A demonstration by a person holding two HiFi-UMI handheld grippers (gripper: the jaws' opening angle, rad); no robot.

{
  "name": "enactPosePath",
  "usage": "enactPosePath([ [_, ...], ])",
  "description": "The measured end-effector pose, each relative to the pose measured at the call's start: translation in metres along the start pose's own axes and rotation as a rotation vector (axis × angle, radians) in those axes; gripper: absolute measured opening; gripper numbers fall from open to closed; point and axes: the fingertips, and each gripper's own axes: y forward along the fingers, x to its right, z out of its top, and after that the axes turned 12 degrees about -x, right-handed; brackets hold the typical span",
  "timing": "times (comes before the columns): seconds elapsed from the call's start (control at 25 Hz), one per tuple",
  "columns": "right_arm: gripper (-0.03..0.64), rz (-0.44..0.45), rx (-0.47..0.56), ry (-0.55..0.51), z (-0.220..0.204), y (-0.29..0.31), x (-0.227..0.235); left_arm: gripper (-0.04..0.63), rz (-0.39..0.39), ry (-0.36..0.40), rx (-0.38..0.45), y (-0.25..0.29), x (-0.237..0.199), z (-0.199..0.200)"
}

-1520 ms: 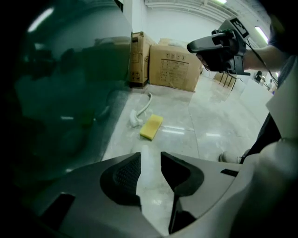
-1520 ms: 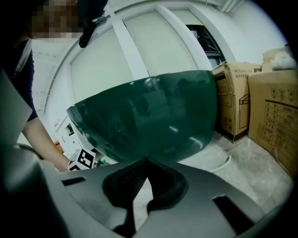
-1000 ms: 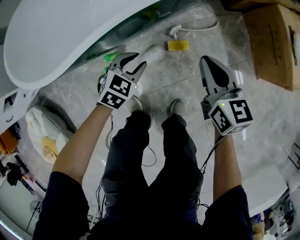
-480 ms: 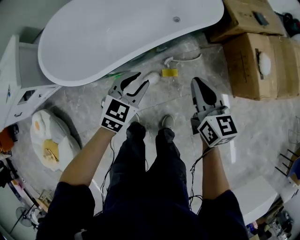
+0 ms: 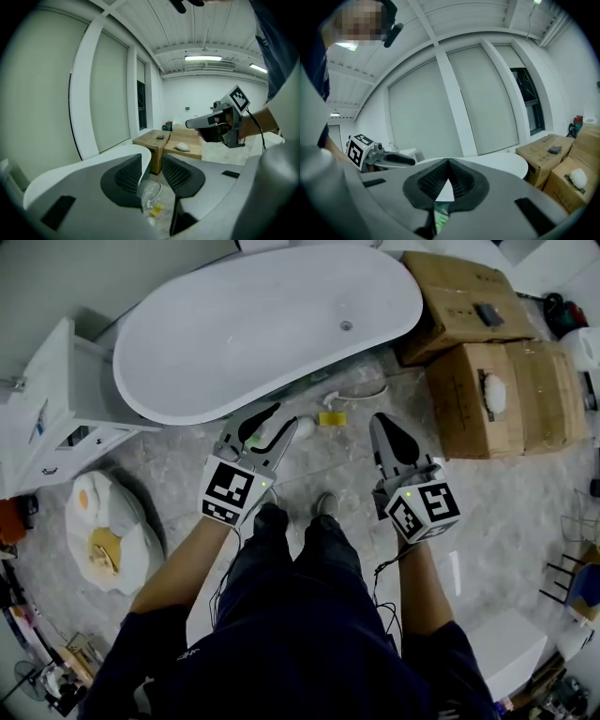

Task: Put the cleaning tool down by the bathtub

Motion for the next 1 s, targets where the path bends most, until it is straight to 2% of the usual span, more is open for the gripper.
enactPosePath([
  [0.4,0.005,0.040,0.064,-0.067,0.050,-0.021,-0.044,0.149,0.025,-0.014,0.116,-0.058,-0.006,0.046],
  [0.56,0.005,0.041,0.078,-0.073,0.059,-0.022,-0.053,0.147,0.024,-0.011,0.132,-0.069,-0.012,0.052],
  [1.0,0.005,0.038,0.103,-0.103,0.072,-0.030,-0.063,0.091,0.008,0.026,0.169,-0.081,-0.009,0.070],
])
